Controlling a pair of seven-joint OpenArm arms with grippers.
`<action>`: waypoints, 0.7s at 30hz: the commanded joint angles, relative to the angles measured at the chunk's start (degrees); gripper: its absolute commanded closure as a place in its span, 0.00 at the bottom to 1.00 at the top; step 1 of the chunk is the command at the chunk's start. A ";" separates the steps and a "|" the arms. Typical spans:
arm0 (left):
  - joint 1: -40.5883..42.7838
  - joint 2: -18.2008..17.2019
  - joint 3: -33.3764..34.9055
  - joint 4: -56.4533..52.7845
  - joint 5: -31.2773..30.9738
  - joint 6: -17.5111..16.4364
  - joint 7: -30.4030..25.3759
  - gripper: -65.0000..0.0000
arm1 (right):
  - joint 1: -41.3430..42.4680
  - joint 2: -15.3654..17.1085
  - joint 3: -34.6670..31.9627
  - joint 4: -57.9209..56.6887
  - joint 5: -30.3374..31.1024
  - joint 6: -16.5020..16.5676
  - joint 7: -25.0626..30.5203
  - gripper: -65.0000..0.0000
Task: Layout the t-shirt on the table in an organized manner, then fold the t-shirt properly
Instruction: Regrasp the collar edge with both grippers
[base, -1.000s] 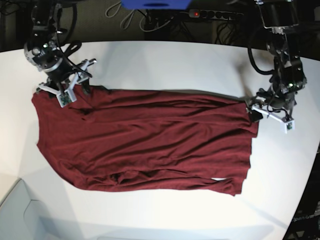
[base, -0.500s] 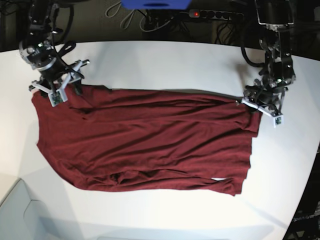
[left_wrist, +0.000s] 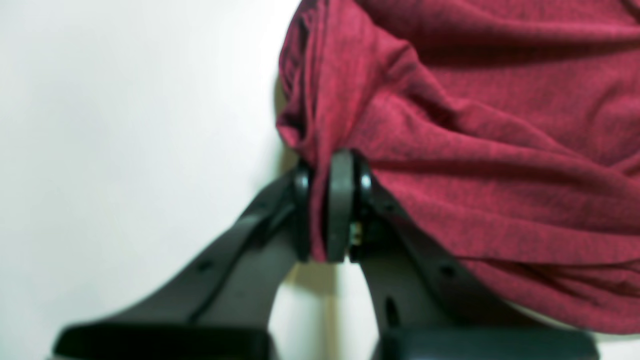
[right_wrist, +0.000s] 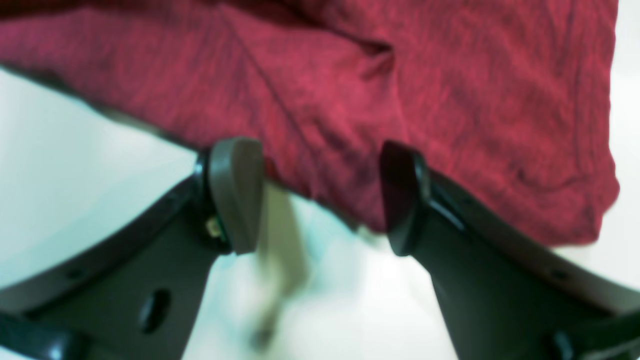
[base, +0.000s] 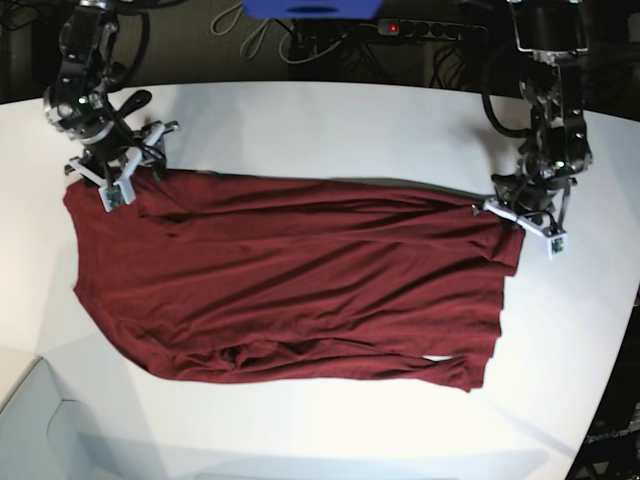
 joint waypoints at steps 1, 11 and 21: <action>-0.87 -1.57 -0.38 1.04 -0.03 -0.12 -1.18 1.00 | 0.40 0.58 0.45 0.43 0.67 0.05 1.04 0.42; -0.78 -3.06 -0.55 1.47 -0.03 -0.12 -1.18 1.00 | -0.84 2.25 0.45 -0.18 0.67 0.05 1.04 0.43; 0.45 -3.06 -0.55 1.56 -0.03 -0.12 -0.65 1.00 | -6.20 3.04 0.27 -0.18 0.67 0.05 8.25 0.75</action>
